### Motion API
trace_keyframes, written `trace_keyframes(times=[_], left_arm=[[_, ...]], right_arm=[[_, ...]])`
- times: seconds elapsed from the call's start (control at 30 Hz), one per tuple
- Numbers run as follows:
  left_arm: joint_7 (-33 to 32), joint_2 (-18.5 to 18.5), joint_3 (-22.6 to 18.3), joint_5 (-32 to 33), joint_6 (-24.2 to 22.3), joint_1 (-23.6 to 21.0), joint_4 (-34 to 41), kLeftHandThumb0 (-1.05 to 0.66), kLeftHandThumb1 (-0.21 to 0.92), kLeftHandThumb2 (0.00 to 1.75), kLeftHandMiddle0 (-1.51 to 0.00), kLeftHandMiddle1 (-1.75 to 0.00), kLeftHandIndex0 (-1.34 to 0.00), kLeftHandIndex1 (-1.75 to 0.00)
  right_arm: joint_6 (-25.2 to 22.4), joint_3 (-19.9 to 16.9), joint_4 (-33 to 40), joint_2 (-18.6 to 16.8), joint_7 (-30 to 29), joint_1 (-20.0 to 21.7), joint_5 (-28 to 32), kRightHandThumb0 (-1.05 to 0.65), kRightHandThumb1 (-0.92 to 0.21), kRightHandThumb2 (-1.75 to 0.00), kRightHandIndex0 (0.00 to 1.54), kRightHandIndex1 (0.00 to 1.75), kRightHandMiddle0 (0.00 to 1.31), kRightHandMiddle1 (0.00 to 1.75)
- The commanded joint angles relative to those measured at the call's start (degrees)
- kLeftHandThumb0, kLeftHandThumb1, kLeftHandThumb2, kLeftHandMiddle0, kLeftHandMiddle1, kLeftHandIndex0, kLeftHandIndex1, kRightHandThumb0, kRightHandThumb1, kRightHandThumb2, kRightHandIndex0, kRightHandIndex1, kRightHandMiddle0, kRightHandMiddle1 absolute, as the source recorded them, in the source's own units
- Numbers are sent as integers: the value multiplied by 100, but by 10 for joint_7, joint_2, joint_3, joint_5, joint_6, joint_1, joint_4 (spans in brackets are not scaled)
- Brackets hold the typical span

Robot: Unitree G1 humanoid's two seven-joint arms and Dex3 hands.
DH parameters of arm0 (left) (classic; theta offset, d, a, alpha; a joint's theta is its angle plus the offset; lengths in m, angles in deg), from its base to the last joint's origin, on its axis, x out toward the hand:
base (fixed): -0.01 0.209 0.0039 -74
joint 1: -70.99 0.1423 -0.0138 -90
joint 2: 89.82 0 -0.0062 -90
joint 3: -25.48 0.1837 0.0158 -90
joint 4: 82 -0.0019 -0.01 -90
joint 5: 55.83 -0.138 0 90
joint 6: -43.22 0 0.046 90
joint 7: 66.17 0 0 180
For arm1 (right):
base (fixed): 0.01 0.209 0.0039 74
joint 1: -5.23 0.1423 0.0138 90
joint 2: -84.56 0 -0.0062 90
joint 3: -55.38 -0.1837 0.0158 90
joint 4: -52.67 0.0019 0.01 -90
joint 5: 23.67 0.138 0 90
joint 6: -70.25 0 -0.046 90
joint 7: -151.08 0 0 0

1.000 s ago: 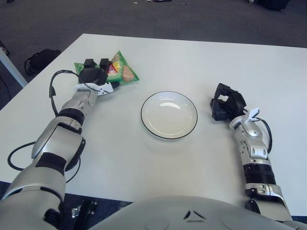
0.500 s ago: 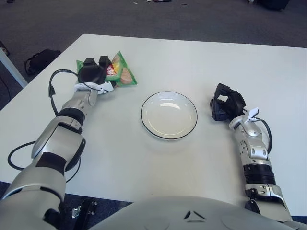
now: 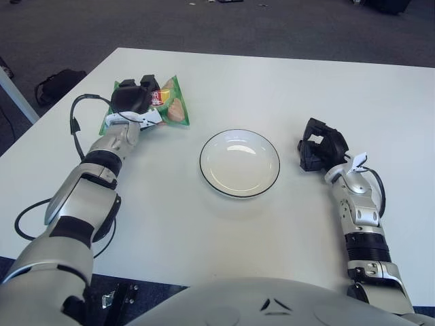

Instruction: Put the snack into the plate.

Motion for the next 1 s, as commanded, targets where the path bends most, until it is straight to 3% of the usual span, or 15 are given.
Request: trace_keyframes(times=[0.0,0.13,0.37,0.6,0.77,0.97], left_arm=[[13,4,-5,3,-5,6,31,0,-12,174,-95,-158,-75,-175],[13,10,-14,4,3,14,71,0,-12,175,-97,-157,-74,-175],[40,29,-49,-1,-25,65,265,0,-12,174,-98,-156,-73,-175],[60,34,-70,-12,-35,98,370,0,-12,175,-99,-157,-72,-175],[65,31,-78,-22,-35,109,419,0,-11,175,-97,-161,-70,-175],[62,28,-84,-24,-2,110,448,0,-9,175,-95,-165,-69,-175]], right_arm=[[-18,1,-40,-5,2,-46,0,-58,-10,-158,135,175,80,175],[-15,2,-43,-4,4,-44,-1,-58,-10,-158,135,175,80,175],[-12,2,-51,-4,3,-41,-2,-58,-10,-159,135,175,80,175],[-8,3,-56,-2,6,-39,-3,-58,-10,-159,135,175,81,175],[-8,4,-58,-2,3,-37,-5,-59,-9,-159,135,175,81,175],[-10,4,-61,-3,-3,-35,-8,-58,-9,-159,135,175,81,175]])
